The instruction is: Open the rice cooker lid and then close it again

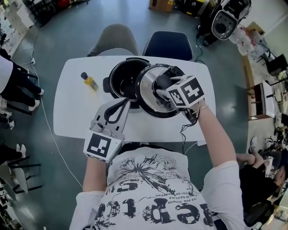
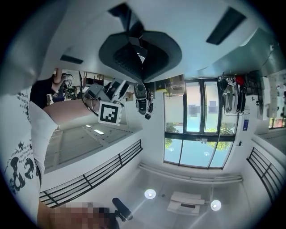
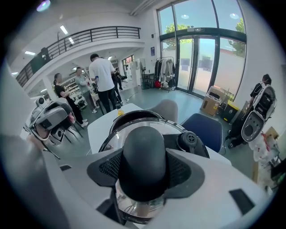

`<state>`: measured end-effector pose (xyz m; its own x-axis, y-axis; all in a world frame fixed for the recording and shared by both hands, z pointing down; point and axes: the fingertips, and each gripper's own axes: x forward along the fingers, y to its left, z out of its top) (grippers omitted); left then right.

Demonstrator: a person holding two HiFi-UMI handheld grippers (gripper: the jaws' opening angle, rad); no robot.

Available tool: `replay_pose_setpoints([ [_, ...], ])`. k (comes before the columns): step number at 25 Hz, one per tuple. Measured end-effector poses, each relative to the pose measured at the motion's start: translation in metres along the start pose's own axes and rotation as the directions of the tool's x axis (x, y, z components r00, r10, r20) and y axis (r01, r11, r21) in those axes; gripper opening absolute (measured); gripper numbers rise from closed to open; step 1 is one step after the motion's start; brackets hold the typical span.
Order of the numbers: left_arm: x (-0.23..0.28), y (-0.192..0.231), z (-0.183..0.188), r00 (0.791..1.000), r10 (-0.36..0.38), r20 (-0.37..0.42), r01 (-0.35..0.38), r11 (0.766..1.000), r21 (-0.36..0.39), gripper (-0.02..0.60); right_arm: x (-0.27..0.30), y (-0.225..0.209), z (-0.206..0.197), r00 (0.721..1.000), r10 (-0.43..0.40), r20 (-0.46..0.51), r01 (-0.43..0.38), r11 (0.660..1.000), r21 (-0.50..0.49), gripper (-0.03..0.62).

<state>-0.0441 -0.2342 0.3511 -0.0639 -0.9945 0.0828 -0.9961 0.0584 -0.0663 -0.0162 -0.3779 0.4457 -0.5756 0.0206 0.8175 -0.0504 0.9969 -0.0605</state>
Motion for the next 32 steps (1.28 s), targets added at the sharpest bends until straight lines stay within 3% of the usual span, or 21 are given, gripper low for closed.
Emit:
replay_pose_setpoints([
  [7,0.018,-0.057,-0.02,0.995,-0.052,-0.085,0.053,0.999,0.006,0.014,-0.018,-0.013,-0.06,1.0,0.016,-0.021,-0.015,1.0,0.027,0.291],
  [17,0.039,-0.104,-0.017,0.996,-0.09,-0.013,0.09,0.995,-0.031,0.014,-0.04,-0.026,-0.107,1.0,0.01,-0.021,-0.009,0.998,0.06,0.291],
  [23,0.038,-0.123,-0.024,0.991,-0.121,-0.063,0.121,0.993,-0.011,0.014,-0.045,-0.024,-0.134,0.999,0.012,-0.043,-0.008,0.997,0.08,0.291],
  [27,0.036,-0.127,-0.026,0.988,-0.129,-0.085,0.129,0.992,-0.001,0.014,-0.048,-0.024,-0.138,0.999,0.014,-0.041,-0.011,0.996,0.087,0.291],
  [32,0.038,-0.117,-0.011,0.993,-0.113,-0.038,0.114,0.994,0.003,0.014,-0.057,-0.028,-0.121,1.0,-0.007,-0.031,0.009,0.998,0.061,0.291],
])
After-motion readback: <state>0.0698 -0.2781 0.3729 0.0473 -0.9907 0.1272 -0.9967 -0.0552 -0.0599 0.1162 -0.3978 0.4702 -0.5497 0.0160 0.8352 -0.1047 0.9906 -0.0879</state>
